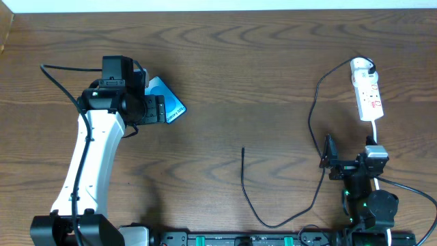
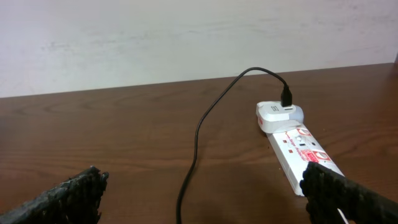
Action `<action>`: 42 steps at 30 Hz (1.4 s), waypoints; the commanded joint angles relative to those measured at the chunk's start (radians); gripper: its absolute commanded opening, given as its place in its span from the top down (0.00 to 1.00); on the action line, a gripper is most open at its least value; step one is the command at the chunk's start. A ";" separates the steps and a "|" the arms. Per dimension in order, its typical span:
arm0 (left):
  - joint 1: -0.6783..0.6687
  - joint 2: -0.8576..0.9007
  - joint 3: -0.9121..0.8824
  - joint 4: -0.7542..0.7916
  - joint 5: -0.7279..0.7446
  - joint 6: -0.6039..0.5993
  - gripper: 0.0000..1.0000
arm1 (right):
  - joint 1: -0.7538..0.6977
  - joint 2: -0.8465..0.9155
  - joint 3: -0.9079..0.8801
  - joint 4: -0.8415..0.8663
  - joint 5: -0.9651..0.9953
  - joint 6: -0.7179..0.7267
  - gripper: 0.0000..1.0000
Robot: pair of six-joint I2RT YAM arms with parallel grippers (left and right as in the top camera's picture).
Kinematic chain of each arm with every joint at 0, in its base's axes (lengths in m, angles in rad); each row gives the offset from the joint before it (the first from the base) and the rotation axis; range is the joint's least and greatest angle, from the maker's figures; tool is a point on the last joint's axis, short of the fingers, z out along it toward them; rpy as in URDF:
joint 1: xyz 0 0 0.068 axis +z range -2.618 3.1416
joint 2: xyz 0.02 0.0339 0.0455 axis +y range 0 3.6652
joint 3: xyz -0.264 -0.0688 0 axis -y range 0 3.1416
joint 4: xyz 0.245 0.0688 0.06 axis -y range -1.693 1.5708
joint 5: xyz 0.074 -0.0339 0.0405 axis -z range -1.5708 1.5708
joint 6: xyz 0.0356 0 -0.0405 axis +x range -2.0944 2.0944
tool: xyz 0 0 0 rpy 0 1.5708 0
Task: Plug charger to phone and switch on socket
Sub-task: 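Lower the left gripper toward the phone's lower edge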
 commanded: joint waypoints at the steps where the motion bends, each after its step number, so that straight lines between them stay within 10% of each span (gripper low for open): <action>1: 0.005 0.005 0.029 -0.006 -0.006 0.010 0.15 | 0.006 -0.010 -0.001 -0.004 0.008 0.002 0.01; 42: 0.005 0.006 0.030 -0.006 -0.048 -0.115 0.15 | 0.006 0.068 -0.001 -0.004 0.008 0.002 0.01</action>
